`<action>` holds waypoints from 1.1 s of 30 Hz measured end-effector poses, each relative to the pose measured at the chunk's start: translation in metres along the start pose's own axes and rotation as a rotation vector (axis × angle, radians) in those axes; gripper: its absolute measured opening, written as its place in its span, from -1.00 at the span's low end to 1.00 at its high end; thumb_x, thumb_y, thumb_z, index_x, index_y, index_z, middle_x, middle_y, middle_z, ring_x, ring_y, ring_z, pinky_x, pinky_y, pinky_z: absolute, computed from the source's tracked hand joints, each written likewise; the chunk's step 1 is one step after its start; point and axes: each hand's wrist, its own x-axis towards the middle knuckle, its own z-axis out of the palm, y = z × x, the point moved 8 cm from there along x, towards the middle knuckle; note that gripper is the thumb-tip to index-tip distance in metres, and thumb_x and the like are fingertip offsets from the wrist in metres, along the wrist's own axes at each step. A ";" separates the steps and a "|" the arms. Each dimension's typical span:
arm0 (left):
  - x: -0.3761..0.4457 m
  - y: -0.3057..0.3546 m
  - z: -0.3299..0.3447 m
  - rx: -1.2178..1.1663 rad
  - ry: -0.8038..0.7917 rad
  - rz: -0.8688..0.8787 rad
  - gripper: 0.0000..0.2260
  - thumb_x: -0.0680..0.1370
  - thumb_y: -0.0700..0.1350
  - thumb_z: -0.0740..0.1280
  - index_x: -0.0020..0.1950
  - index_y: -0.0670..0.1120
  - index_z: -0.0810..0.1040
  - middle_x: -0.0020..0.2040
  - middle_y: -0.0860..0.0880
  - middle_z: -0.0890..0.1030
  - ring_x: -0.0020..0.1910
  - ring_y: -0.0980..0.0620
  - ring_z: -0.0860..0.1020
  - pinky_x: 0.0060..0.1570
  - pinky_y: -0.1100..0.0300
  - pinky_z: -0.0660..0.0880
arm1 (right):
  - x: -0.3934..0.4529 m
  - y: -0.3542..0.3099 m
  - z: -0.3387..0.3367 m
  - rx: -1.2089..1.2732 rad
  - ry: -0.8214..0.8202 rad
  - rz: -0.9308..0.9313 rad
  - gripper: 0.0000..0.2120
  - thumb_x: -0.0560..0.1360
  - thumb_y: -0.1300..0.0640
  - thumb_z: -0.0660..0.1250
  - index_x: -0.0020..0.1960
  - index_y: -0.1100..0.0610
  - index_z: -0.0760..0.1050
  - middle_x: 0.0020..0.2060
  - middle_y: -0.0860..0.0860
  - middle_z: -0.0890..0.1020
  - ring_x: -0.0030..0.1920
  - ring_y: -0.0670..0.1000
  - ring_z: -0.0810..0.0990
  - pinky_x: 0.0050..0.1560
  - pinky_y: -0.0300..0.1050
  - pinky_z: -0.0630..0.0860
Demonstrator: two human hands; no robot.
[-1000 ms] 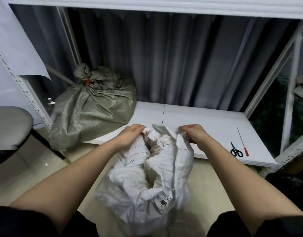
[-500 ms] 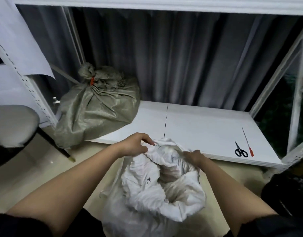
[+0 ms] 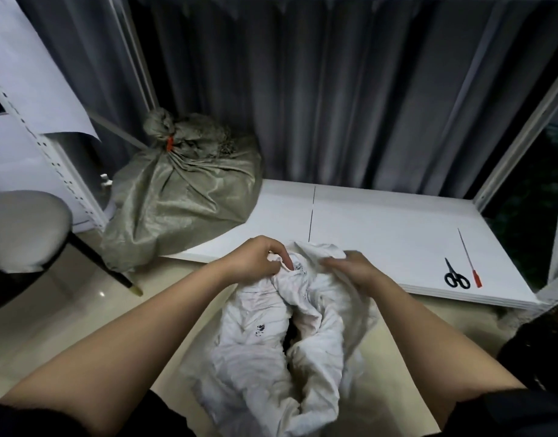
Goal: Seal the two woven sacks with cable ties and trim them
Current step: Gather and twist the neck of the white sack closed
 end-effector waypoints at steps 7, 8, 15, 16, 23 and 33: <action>0.006 0.020 0.008 0.023 0.243 -0.052 -0.74 0.49 -0.25 0.24 0.07 -0.10 0.66 0.15 -0.06 0.64 0.15 0.00 0.56 -0.08 0.36 0.33 | -0.047 -0.132 0.023 -0.320 0.080 -0.566 -0.75 0.44 0.32 0.24 -0.36 0.08 0.39 -0.48 -0.09 0.39 -0.42 -0.13 0.35 -0.31 -0.13 0.29; 0.002 0.025 0.006 0.032 0.244 -0.039 -0.76 0.51 -0.19 0.25 0.09 -0.09 0.65 0.15 -0.05 0.64 0.16 0.00 0.56 -0.01 0.34 0.37 | -0.056 -0.143 0.024 -0.446 0.132 -0.645 -0.77 0.43 0.30 0.22 -0.34 0.06 0.40 -0.47 -0.06 0.40 -0.38 -0.07 0.37 -0.29 -0.10 0.29; -0.049 0.021 -0.076 0.177 0.801 -0.025 -0.76 0.50 0.06 0.26 0.11 -0.01 0.42 0.00 0.01 0.57 -0.03 -0.05 0.57 -0.07 0.09 0.46 | -0.096 -0.172 -0.004 -0.710 0.551 -0.918 -0.78 0.50 0.22 0.16 0.03 0.07 0.54 -0.12 -0.01 0.65 -0.08 0.08 0.57 -0.20 -0.13 0.27; -0.042 0.011 -0.080 0.173 0.741 -0.086 -0.60 0.46 0.02 0.34 0.27 -0.01 0.35 0.17 -0.03 0.49 0.14 -0.07 0.50 0.08 0.06 0.44 | -0.101 -0.175 -0.003 -0.672 0.545 -0.965 -0.76 0.49 0.22 0.15 0.02 0.06 0.55 -0.13 -0.03 0.64 -0.08 0.03 0.57 -0.18 -0.16 0.25; 0.005 -0.011 -0.072 0.063 0.258 -0.046 -0.61 0.40 -0.10 0.48 0.16 -0.16 0.48 0.20 -0.15 0.53 0.21 -0.12 0.49 0.09 0.08 0.43 | -0.135 -0.190 0.007 -0.807 0.505 -1.298 -0.81 0.47 0.21 0.14 -0.04 -0.02 0.46 -0.30 -0.01 0.54 -0.32 0.08 0.51 -0.23 -0.13 0.30; -0.041 0.003 -0.101 0.333 0.527 -0.021 -0.76 0.40 0.02 0.41 -0.08 -0.03 0.41 -0.11 0.00 0.55 -0.12 -0.05 0.53 -0.18 0.09 0.40 | -0.124 -0.179 -0.058 -0.638 0.799 -0.716 -0.92 0.48 0.12 0.23 -0.10 0.04 0.32 -0.25 0.00 0.54 -0.24 0.17 0.49 -0.25 -0.09 0.25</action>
